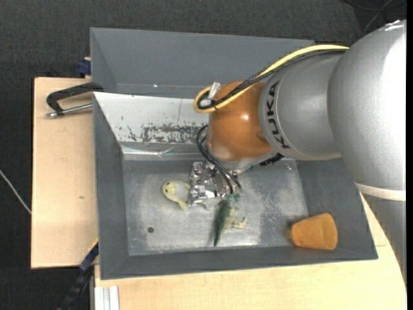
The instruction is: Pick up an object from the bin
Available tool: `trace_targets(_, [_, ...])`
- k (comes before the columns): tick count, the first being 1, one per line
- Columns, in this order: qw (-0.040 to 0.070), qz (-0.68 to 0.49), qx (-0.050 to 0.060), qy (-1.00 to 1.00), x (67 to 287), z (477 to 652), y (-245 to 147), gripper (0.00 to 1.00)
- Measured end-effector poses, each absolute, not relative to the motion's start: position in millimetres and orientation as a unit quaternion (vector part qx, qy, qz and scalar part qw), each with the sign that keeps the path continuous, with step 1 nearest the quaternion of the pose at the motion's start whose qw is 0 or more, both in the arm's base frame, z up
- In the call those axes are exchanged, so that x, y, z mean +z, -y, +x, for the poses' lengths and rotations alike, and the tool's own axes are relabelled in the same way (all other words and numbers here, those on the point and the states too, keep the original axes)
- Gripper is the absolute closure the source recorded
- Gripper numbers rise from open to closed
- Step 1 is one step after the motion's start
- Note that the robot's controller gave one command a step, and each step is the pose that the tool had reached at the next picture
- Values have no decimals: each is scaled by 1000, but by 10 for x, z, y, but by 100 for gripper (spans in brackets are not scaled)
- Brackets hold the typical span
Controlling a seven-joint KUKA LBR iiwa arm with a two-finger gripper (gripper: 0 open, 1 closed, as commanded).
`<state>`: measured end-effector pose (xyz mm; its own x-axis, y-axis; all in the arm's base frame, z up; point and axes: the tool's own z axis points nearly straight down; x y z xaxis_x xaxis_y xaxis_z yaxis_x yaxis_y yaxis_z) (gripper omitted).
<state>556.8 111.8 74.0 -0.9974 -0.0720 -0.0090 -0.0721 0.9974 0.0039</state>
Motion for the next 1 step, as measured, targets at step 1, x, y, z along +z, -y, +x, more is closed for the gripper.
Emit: trace_targets(1, [7, -235, 1, -972, 2109, 5793, -1389, 100])
